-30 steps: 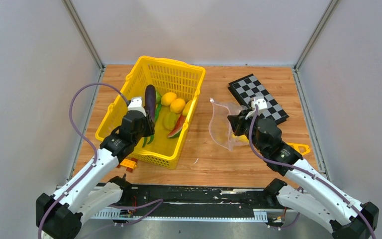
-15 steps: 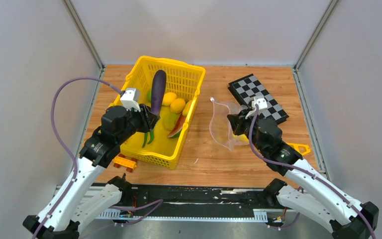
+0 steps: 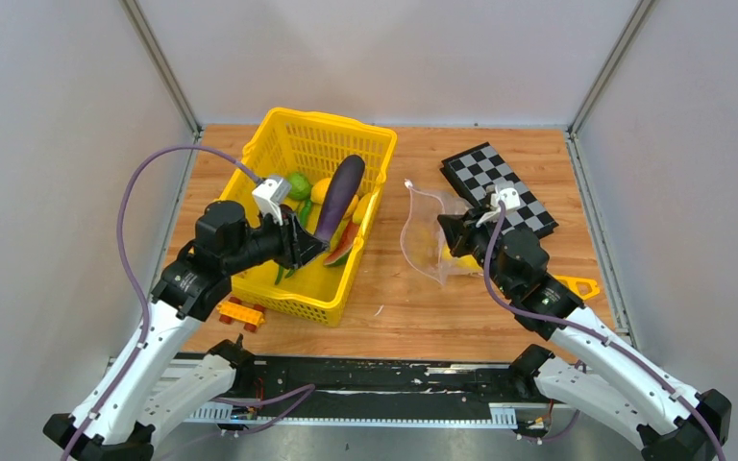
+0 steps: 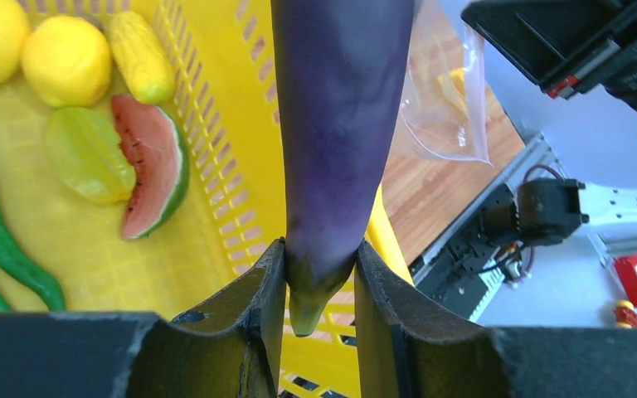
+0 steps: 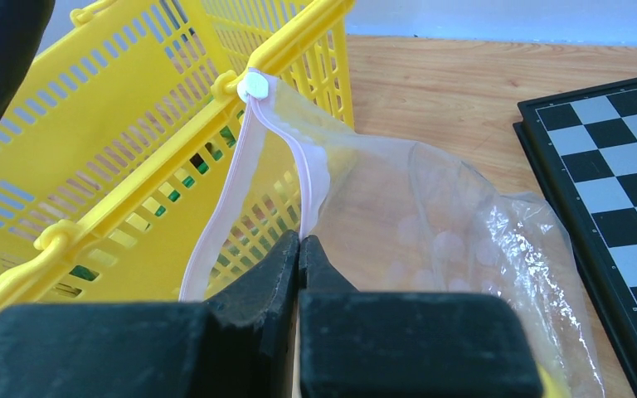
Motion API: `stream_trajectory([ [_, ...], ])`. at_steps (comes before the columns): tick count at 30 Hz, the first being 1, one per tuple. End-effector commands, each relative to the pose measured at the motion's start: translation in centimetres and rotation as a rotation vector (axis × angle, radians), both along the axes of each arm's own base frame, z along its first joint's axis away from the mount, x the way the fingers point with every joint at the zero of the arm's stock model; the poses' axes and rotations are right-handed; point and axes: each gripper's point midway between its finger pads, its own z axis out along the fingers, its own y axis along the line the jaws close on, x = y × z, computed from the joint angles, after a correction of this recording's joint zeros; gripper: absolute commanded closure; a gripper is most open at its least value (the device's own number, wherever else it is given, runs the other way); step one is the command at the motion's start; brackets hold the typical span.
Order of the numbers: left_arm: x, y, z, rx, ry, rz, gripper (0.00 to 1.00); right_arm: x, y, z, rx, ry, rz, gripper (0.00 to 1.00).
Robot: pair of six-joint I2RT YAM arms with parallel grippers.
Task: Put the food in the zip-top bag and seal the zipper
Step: Place the fake vegetable in the zipper food storage bag.
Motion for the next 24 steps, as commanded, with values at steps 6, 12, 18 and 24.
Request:
stream_trajectory([
  [6, -2.0, -1.6, 1.7, -0.054, -0.036, -0.145, 0.84, 0.2, 0.0, 1.8, 0.04, -0.062, 0.001, 1.0],
  [12, -3.2, -2.1, 0.7, 0.034, 0.045, -0.141, 0.85, 0.2, 0.1, 1.7, 0.051, -0.061, 0.002, 1.0],
  [18, -5.4, -3.2, 1.6, 0.014, 0.082, -0.204, 0.86, 0.2, 0.1, 1.7, 0.063, -0.06, 0.0, 1.0],
  [24, -6.9, -4.3, 1.1, 0.025, 0.151, -0.263, 0.89, 0.3, 0.1, 1.5, 0.069, -0.056, -0.004, 1.0],
])
